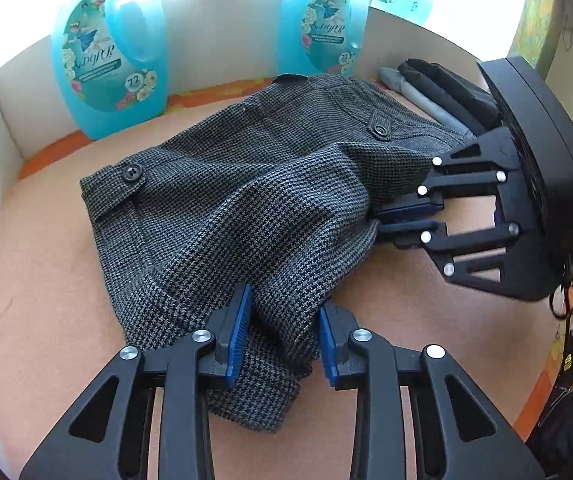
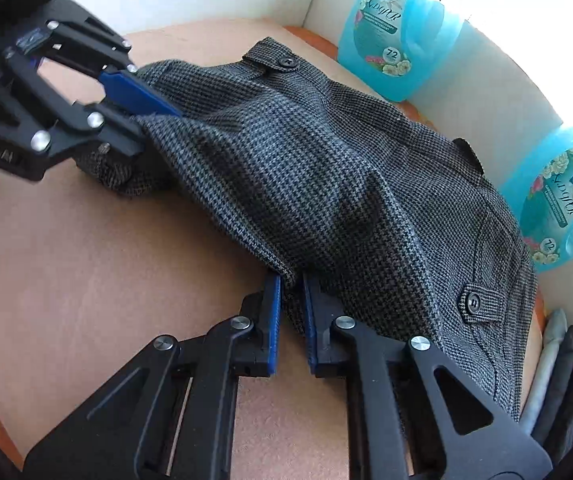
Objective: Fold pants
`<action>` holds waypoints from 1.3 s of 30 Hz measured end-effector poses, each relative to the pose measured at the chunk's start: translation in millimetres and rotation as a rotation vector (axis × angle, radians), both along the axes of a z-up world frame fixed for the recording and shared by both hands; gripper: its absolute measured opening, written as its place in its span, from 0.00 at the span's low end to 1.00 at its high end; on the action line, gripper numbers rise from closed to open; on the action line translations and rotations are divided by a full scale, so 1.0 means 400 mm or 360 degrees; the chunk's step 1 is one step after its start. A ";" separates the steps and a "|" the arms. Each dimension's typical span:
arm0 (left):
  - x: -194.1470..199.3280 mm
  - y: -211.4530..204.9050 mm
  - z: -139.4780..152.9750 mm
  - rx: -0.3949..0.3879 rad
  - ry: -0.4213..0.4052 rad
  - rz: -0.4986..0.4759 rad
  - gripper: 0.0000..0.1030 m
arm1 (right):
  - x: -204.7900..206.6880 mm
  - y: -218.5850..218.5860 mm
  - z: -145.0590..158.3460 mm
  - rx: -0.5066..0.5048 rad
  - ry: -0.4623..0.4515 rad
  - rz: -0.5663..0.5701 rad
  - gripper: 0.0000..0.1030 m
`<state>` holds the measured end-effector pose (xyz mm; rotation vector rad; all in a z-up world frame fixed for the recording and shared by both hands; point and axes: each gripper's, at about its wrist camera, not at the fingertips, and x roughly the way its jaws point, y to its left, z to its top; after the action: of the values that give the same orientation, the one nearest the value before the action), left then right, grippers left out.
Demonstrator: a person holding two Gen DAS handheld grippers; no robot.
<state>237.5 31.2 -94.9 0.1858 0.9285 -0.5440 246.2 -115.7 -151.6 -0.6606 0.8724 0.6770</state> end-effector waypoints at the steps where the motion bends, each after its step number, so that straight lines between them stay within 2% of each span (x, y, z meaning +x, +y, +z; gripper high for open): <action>1: -0.021 -0.006 0.005 0.0038 -0.0037 -0.0017 0.39 | 0.003 -0.003 0.012 0.0009 0.0008 0.0000 0.06; 2: -0.043 -0.014 0.008 0.0077 -0.0074 -0.0040 0.48 | 0.003 -0.007 0.026 0.0022 0.0016 0.0000 0.05; 3: -0.067 -0.020 0.006 0.0116 -0.0107 -0.0063 0.54 | 0.004 -0.010 0.039 0.0041 0.0036 0.0009 0.05; 8: -0.117 -0.054 -0.055 0.0357 -0.0167 -0.0158 0.55 | 0.021 -0.016 0.075 0.0090 0.0121 0.0000 0.05; 10: -0.101 -0.050 -0.064 0.0331 -0.0148 -0.0129 0.54 | 0.019 -0.023 0.088 0.0122 0.0164 -0.0016 0.05; 11: -0.093 -0.041 -0.063 0.0300 -0.0142 -0.0106 0.49 | 0.019 -0.030 0.096 0.0144 0.0186 -0.0022 0.05; 12: -0.081 -0.035 -0.064 0.0286 -0.0147 -0.0082 0.34 | 0.019 -0.034 0.104 0.0160 0.0195 -0.0029 0.05; 14: -0.061 -0.020 -0.072 0.0298 -0.0149 -0.0038 0.14 | 0.024 -0.043 0.122 0.0212 0.0249 -0.0035 0.05; 15: -0.050 -0.010 -0.069 0.0247 -0.0123 -0.0022 0.12 | 0.023 -0.049 0.134 0.0237 0.0258 -0.0042 0.05; 17: -0.039 0.011 -0.050 0.0160 -0.0091 0.0035 0.09 | 0.019 -0.060 0.156 0.0271 0.0230 -0.0059 0.05; 19: -0.047 0.028 -0.019 0.0087 -0.0114 0.0066 0.08 | 0.019 -0.071 0.170 0.0282 0.0203 -0.0101 0.05; 24: -0.060 0.057 0.060 -0.0035 -0.0128 0.0104 0.06 | -0.021 -0.106 0.178 0.0364 0.0205 -0.0143 0.05; 26: -0.069 0.064 0.081 -0.0029 -0.0158 0.0101 0.06 | -0.047 -0.121 0.180 0.0365 0.0168 -0.0187 0.06; 27: -0.072 0.060 0.085 -0.0012 -0.0172 0.0099 0.06 | -0.065 -0.130 0.182 0.0352 0.0115 -0.0238 0.14; 28: -0.078 0.063 0.085 0.0002 -0.0177 0.0099 0.06 | -0.087 -0.142 0.185 0.0366 0.0094 -0.0268 0.16; 31: -0.078 0.057 0.067 0.0017 -0.0151 0.0086 0.06 | -0.152 -0.158 0.177 0.0531 0.0248 -0.0244 0.17; 32: -0.081 0.056 0.061 0.0027 -0.0144 0.0081 0.06 | -0.170 -0.154 0.166 0.0587 0.0322 -0.0233 0.19; 33: -0.081 0.055 0.053 0.0022 -0.0131 0.0080 0.06 | -0.187 -0.141 0.152 0.0594 0.0335 -0.0214 0.22; 36: -0.079 0.057 0.042 0.0025 -0.0112 0.0081 0.06 | -0.214 -0.062 0.094 0.0405 0.0253 -0.0138 0.28; 37: -0.077 0.059 0.041 0.0024 -0.0111 0.0087 0.06 | -0.202 -0.042 0.076 0.0403 0.0301 -0.0138 0.31; 39: -0.075 0.063 0.040 0.0019 -0.0111 0.0094 0.06 | -0.168 -0.012 0.054 0.0413 0.0337 -0.0173 0.43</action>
<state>207.3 56.4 -79.0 0.1864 0.8665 -0.4749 179.0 -120.6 -130.1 -0.3102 0.9874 0.7555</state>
